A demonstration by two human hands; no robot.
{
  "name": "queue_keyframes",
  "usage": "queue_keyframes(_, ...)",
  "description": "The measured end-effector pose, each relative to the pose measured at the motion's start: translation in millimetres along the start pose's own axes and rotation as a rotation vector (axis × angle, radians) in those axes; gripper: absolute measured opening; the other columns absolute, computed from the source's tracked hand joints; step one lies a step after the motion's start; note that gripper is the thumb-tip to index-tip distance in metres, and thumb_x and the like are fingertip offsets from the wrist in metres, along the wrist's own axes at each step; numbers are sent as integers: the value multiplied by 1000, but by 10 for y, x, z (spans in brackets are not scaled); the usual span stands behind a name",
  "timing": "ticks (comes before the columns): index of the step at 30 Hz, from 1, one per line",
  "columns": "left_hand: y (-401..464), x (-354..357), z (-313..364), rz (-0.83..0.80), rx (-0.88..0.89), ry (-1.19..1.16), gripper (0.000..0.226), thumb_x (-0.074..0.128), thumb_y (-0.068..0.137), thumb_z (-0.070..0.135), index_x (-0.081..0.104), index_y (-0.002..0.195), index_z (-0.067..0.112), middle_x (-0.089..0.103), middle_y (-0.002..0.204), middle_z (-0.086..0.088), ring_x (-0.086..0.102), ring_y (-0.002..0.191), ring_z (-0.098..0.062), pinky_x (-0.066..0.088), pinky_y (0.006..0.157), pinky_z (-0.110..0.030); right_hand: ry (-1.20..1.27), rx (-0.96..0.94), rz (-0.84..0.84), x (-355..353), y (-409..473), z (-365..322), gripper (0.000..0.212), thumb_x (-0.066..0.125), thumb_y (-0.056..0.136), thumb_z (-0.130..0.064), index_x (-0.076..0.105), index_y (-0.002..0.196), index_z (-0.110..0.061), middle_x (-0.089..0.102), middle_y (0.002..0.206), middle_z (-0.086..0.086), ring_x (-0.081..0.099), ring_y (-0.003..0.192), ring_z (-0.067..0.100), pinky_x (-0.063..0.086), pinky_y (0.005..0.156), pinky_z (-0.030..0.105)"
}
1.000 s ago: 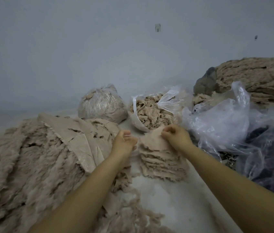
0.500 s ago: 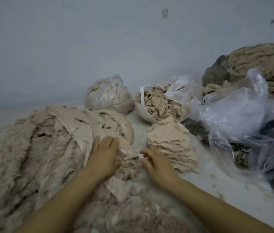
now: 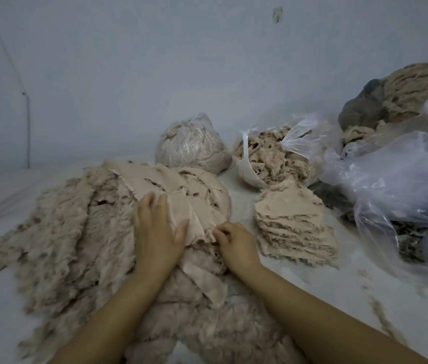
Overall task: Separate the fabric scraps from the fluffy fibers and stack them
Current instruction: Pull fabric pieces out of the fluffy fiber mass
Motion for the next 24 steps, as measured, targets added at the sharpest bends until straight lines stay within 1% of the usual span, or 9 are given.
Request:
queue_keyframes(2,98,-8,-58,-32,-367,-228,79,72,80,31,30,142,6,32,146,-16,31,133,-32,29,111,-44,119,28,-6,12,-66,-44,19,53,96,-23,64,91,-9,63,89,4,57,86,17,34,69,22)
queue_keyframes(5,291,-22,-88,5,-659,-595,75,74,79,29,33,138,7,52,126,-8,53,108,-23,45,94,-36,246,47,-23,67,-143,-172,26,61,88,-45,60,97,-21,61,91,-6,54,78,3,42,73,20)
queue_keyframes(10,531,-21,-7,-96,-816,-897,26,66,87,13,58,107,0,66,99,-14,65,90,-28,56,79,-38,129,18,-117,149,-176,-441,98,65,64,-72,23,145,-35,30,143,-6,37,128,11,39,105,35)
queue_keyframes(12,499,-23,147,-239,-759,-1008,5,64,87,5,60,88,5,67,77,-8,66,67,-19,55,58,-25,115,14,-112,144,-117,-516,85,67,73,-57,28,144,-34,36,138,-5,40,123,12,39,98,32)
queue_keyframes(13,472,-30,221,-316,-723,-1037,7,64,86,3,59,83,7,67,69,-5,65,59,-15,53,51,-21,132,-10,-81,121,-80,-541,59,66,80,-43,45,133,-31,49,125,-4,49,112,11,40,88,28)
queue_keyframes(15,442,-42,296,-416,-692,-1064,8,66,85,3,60,81,8,69,66,-3,67,61,-14,54,51,-21,184,-25,29,30,-26,-519,7,59,88,-17,63,88,-23,61,83,-4,56,78,11,37,71,27)
queue_keyframes(18,538,-75,233,-347,-810,-1168,5,61,89,8,61,87,12,69,81,-4,66,77,-18,56,59,-29,222,-71,71,-143,-76,-369,12,58,89,-7,69,88,-10,68,77,4,59,73,16,41,64,27)
queue_keyframes(21,656,-144,102,-212,-1005,-1293,9,53,95,11,55,87,12,61,83,-5,59,72,-15,57,66,-29,149,-230,60,-338,-263,-217,11,62,88,-5,72,91,-10,64,69,-11,56,68,0,36,56,10)
queue_keyframes(24,703,-231,64,-148,-1066,-1381,16,47,98,8,52,82,7,57,80,-9,58,66,-16,53,46,-25,74,-324,61,-539,-400,-13,11,67,85,-3,70,80,-13,53,62,-22,51,64,-12,33,57,7)
Point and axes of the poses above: each hand's wrist, its own y-axis towards the middle knuckle, its own x-axis out of the palm, z = x × y, the point moved 1 cm from there along y, towards the middle knuckle
